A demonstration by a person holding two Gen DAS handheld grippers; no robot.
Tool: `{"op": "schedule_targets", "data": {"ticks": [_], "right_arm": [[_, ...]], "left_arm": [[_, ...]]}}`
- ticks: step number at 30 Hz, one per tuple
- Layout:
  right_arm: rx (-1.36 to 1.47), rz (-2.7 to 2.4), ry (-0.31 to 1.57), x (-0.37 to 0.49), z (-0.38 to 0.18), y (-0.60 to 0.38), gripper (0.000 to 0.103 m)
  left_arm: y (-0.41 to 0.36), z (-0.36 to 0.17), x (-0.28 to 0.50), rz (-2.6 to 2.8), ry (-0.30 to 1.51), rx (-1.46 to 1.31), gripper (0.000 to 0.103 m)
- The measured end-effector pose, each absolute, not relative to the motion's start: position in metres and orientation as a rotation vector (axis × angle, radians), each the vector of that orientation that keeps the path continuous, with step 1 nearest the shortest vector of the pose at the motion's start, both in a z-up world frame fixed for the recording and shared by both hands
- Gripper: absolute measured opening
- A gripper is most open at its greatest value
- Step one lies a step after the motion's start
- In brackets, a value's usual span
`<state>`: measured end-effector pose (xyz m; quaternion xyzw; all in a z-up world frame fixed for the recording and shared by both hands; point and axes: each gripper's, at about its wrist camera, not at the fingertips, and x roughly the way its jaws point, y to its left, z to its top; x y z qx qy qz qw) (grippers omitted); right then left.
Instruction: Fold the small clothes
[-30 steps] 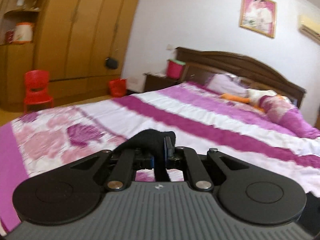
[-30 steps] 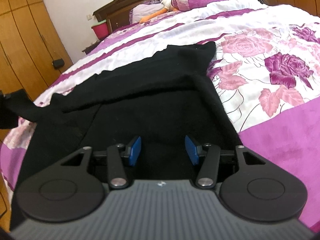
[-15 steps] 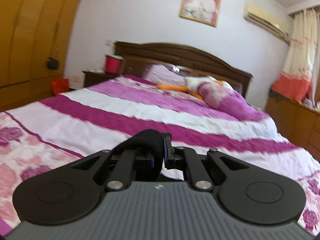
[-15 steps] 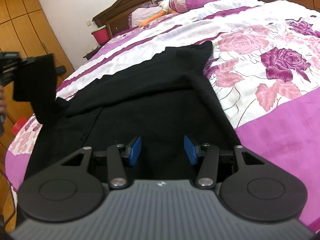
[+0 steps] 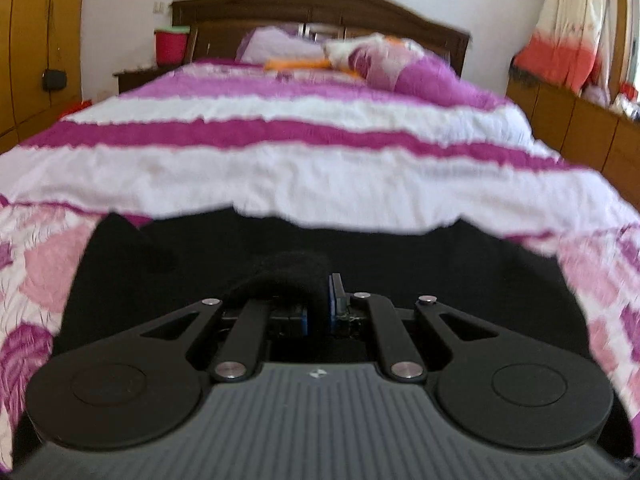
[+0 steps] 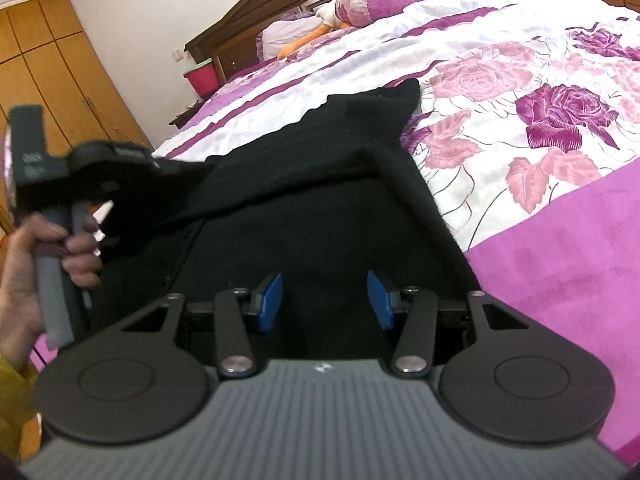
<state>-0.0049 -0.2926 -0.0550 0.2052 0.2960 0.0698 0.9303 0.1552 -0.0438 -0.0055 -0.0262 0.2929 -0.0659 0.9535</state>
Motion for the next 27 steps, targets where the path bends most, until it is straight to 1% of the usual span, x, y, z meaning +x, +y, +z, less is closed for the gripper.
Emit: {"op": "schedule_targets", "data": {"ticks": [2,3,4,5,7,9,10,15,17,27], "right_arm": [[0.426,0.144,0.604,-0.005,-0.055,-0.294,0.049],[0.427,0.145,0.603,-0.005,-0.056,-0.294,0.049],[0.428,0.146,0.603,-0.005,-0.056,-0.294,0.049],[0.427,0.146,0.603,-0.006,-0.056,-0.295,0.049],[0.424,0.145,0.604,-0.005,-0.056,-0.294,0.049],[0.426,0.140,0.606,-0.005,-0.055,-0.293,0.049],[0.432,0.136,0.610,-0.005,-0.054,-0.294,0.049],[0.399,0.105,0.632,-0.004,-0.043,-0.286,0.050],[0.380,0.098,0.636,-0.005,-0.038,-0.282,0.052],[0.333,0.144,0.616,0.000,-0.012,-0.255,0.052]], "left_arm": [[-0.043,-0.014,0.154,-0.118,0.637,-0.060,0.012],[-0.041,-0.018,0.152,-0.122,0.656,-0.072,0.015],[-0.035,-0.018,0.151,-0.128,0.674,-0.080,0.020],[-0.033,-0.019,0.148,-0.129,0.687,-0.082,0.023],[-0.029,-0.018,0.138,-0.123,0.698,-0.060,0.036],[-0.024,-0.016,0.127,-0.123,0.716,-0.030,0.045],[-0.021,-0.014,0.122,-0.124,0.725,-0.024,0.046],[0.003,-0.006,0.096,-0.090,0.755,-0.013,0.048],[0.015,-0.003,0.086,-0.054,0.757,-0.008,0.048],[0.074,0.008,0.060,0.086,0.755,0.011,0.049]]}}
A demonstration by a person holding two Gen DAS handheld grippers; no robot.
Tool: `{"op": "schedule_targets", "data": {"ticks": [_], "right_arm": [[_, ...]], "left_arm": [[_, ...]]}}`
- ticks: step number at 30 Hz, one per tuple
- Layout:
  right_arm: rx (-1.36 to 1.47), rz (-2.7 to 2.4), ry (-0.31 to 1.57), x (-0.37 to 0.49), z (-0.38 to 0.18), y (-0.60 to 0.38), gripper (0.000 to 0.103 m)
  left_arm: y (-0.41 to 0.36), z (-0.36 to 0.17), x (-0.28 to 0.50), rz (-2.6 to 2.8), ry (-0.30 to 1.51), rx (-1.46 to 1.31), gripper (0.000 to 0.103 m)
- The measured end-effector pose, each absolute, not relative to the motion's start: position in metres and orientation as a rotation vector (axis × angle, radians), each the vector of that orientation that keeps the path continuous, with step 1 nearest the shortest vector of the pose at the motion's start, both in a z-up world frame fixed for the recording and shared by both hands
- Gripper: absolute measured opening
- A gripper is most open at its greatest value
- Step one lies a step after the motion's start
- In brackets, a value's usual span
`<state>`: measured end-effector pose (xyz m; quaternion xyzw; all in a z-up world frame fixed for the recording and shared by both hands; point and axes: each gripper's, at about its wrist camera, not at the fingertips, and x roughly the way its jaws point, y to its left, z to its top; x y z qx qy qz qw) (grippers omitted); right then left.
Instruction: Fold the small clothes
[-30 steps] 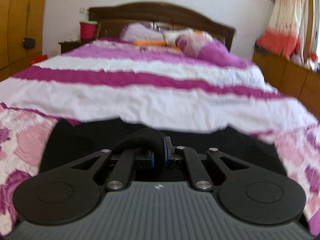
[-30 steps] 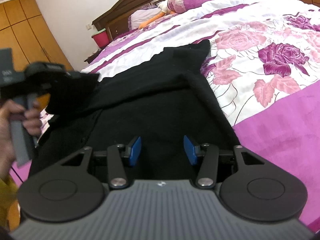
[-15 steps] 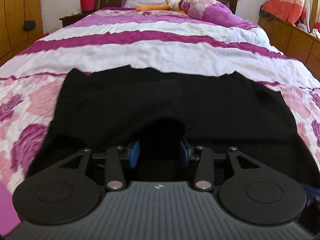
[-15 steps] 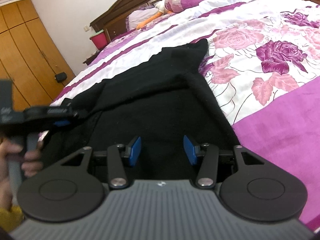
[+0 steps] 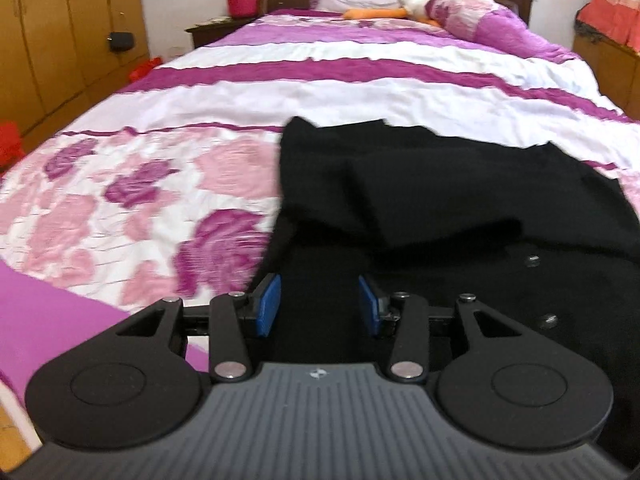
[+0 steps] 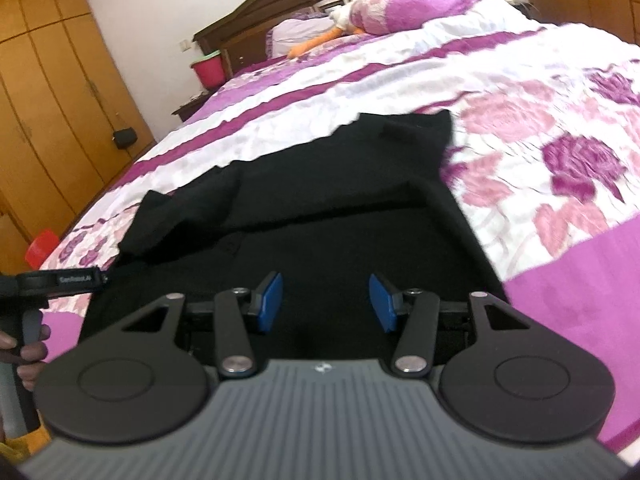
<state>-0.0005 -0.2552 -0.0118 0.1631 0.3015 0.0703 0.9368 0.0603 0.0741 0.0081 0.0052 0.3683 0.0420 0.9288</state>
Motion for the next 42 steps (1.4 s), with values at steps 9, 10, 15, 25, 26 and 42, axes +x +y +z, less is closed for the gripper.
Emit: {"op": "schedule_targets", "data": {"ticks": [9,10,15,25,26,42], "right_arm": [[0.253,0.226,0.564,0.023,0.013,-0.197,0.053],[0.247,0.249,0.562,0.028,0.016,-0.187,0.053],[0.179,0.325,0.542,0.050,0.026,-0.136,0.052],[0.064,0.340,0.543,0.102,0.018,-0.061,0.052],[0.064,0.337,0.555,0.108,0.014,-0.058,0.052],[0.212,0.346,0.683,0.139,-0.034,-0.068,0.028]], "left_arm": [[0.112,0.012,0.042,0.177,0.734,0.008,0.049],[0.117,0.010,0.041,0.182,0.739,0.002,0.049],[0.137,0.002,0.035,0.214,0.749,-0.039,0.049],[0.162,-0.012,0.036,0.222,0.763,-0.110,0.049],[0.163,-0.012,0.036,0.222,0.760,-0.110,0.049],[0.165,-0.016,0.041,0.204,0.755,-0.124,0.049]]}}
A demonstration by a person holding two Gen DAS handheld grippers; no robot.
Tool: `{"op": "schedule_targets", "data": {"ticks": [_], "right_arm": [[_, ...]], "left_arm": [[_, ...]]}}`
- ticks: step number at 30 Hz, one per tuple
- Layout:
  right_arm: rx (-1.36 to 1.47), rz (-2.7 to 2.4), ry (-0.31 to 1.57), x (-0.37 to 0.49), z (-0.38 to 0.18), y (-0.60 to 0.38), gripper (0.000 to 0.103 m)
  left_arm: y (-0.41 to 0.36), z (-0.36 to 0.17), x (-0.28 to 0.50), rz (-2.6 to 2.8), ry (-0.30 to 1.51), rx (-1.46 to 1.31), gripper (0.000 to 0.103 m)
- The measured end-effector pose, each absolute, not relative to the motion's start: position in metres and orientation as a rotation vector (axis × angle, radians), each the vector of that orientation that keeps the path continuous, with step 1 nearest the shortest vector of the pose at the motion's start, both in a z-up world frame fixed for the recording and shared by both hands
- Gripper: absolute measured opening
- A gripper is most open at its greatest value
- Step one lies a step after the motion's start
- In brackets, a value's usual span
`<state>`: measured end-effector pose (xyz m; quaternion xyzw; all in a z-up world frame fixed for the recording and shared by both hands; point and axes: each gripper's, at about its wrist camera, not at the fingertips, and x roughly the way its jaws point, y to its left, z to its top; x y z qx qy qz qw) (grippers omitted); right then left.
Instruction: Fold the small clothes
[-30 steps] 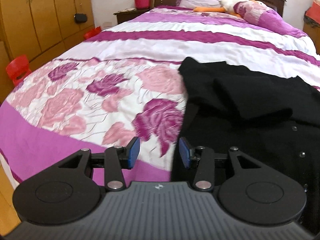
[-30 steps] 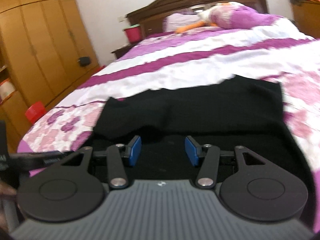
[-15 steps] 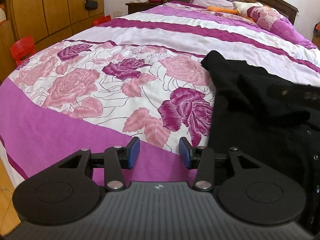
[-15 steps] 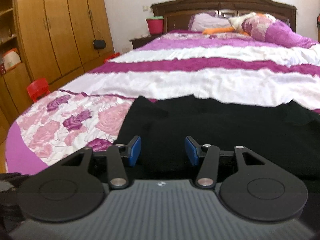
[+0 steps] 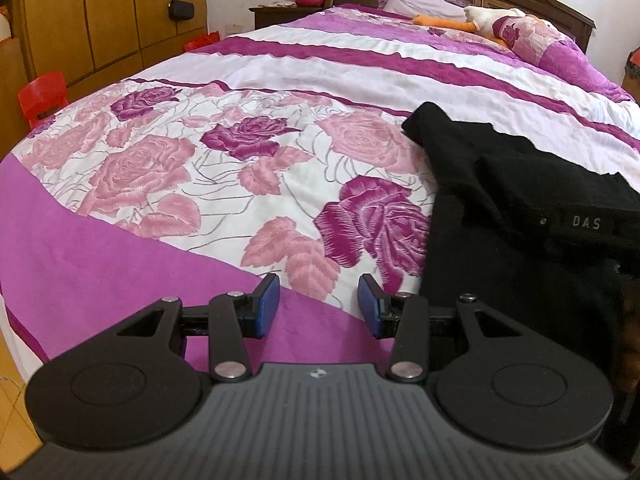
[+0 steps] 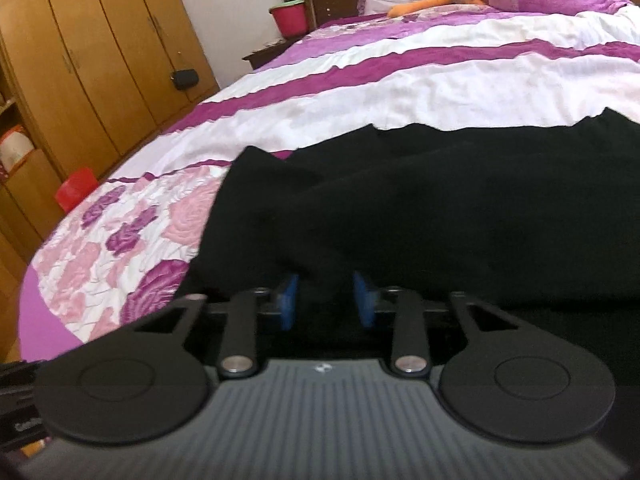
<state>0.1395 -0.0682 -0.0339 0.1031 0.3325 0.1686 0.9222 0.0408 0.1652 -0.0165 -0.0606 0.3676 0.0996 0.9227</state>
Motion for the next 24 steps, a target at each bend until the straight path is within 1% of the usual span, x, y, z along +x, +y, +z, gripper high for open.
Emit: {"op": "schedule_targets", "data": {"ticks": [3,4,5,11,17,21,24], "right_arm": [[0.148,0.383,0.691,0.142,-0.029,-0.065,0.018],[0.145,0.390,0.696,0.143,-0.027,-0.065,0.012],[0.155,0.393,0.702,0.145,-0.025,-0.065,0.010],[0.248,0.418,0.625,0.135,0.004,-0.090,0.008],[0.345,0.360,0.508,0.119,0.040,-0.148,0.008],[0.393,0.241,0.471,0.112,0.038,-0.198,0.008],[0.379,0.142,0.532,0.114,0.018,-0.231,0.008]], "left_arm": [[0.160,-0.011,0.043,0.165,0.758,-0.138,0.049],[0.158,-0.009,0.043,0.158,0.755,-0.138,0.049],[0.154,-0.006,0.042,0.155,0.744,-0.135,0.049],[0.135,0.010,0.040,0.139,0.697,-0.096,0.049],[0.116,0.016,0.048,0.107,0.679,-0.084,0.049],[0.103,0.014,0.058,0.086,0.696,-0.083,0.049],[0.096,0.012,0.061,0.063,0.700,-0.099,0.049]]}}
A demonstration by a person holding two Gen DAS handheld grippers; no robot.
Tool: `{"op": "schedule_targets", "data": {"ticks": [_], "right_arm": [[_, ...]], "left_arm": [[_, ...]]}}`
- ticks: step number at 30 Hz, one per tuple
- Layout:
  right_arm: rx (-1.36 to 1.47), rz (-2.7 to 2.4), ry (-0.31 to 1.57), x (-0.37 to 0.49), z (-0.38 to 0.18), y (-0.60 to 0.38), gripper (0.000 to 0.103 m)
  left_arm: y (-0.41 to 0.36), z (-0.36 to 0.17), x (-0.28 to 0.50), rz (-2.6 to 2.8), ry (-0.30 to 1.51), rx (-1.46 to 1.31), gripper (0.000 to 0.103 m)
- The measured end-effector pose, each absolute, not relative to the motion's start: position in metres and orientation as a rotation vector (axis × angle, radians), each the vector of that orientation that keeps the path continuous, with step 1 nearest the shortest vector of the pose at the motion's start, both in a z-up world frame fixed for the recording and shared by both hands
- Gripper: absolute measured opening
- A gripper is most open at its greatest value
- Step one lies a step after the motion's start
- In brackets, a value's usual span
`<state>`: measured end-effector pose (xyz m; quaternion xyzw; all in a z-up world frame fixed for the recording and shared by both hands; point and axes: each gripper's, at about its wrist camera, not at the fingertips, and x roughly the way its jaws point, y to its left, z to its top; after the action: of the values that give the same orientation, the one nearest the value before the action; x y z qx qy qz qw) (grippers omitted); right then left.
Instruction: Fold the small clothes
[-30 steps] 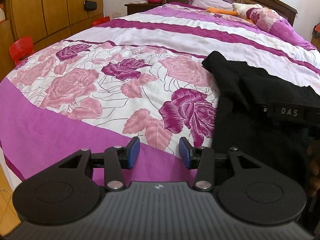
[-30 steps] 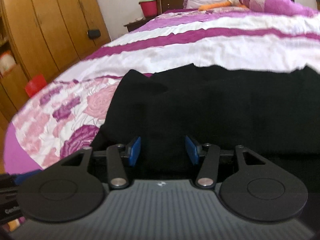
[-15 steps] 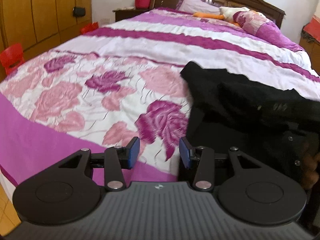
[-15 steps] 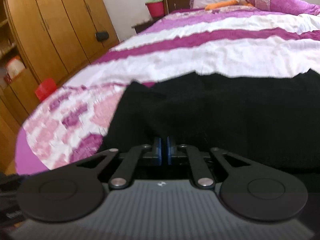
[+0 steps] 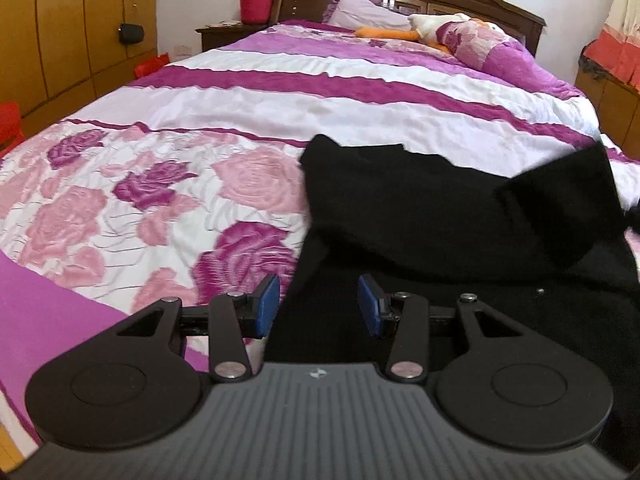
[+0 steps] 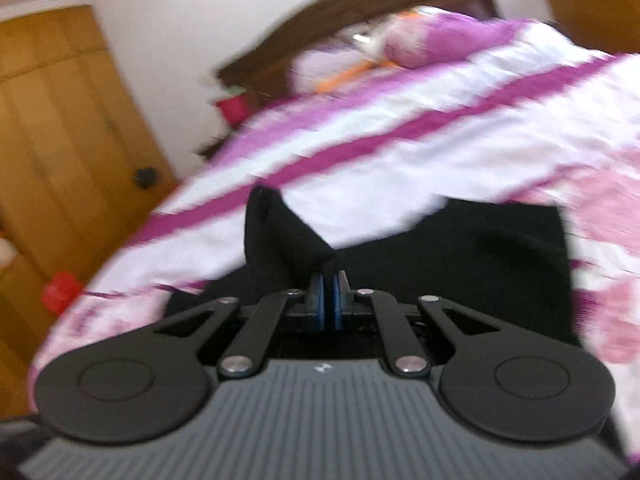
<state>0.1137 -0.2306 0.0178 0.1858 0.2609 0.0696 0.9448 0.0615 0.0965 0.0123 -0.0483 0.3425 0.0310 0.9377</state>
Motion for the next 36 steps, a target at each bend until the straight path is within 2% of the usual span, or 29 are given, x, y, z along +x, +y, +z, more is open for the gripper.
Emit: {"op": "schedule_targets", "data": {"ticks": [4,9,10,12,13,14,17,27,28,29,30,36], "right_arm": [[0.303,0.118,0.667,0.122,-0.019,-0.252,0.010],[0.290,0.106,0.633,0.112,-0.022,-0.269,0.011],[0.306,0.109,0.625,0.111,-0.019,-0.273,0.015],[0.356,0.112,0.587,0.107,-0.012,-0.281,0.033],[0.383,0.106,0.567,0.105,-0.011,-0.285,0.046],[0.412,0.095,0.546,0.102,-0.008,-0.288,0.049],[0.442,0.102,0.513,0.105,-0.005,-0.292,0.049],[0.390,0.122,0.610,0.150,-0.033,-0.264,0.048],[0.389,0.128,0.609,0.152,-0.033,-0.262,0.045],[0.393,0.137,0.610,0.154,-0.031,-0.260,0.025],[0.399,0.158,0.609,0.156,-0.029,-0.259,0.010],[0.326,0.115,0.433,0.127,0.015,-0.263,0.009]], "left_arm": [[0.087,0.010,0.069,0.065,0.701,-0.071,0.049],[0.083,0.003,0.081,0.078,0.708,-0.051,0.049],[0.082,0.001,0.083,0.081,0.708,-0.046,0.049],[0.082,-0.002,0.088,0.088,0.709,-0.034,0.049],[0.081,-0.004,0.090,0.094,0.713,-0.027,0.049],[0.081,-0.006,0.092,0.102,0.720,-0.017,0.049],[0.079,-0.014,0.097,0.125,0.743,0.016,0.049],[0.080,-0.027,0.102,0.149,0.709,0.026,0.050],[0.081,-0.028,0.103,0.154,0.701,0.025,0.050],[0.081,-0.029,0.105,0.159,0.693,0.025,0.050],[0.082,-0.030,0.105,0.163,0.683,0.022,0.050],[0.087,-0.035,0.109,0.171,0.667,-0.006,0.050]]}}
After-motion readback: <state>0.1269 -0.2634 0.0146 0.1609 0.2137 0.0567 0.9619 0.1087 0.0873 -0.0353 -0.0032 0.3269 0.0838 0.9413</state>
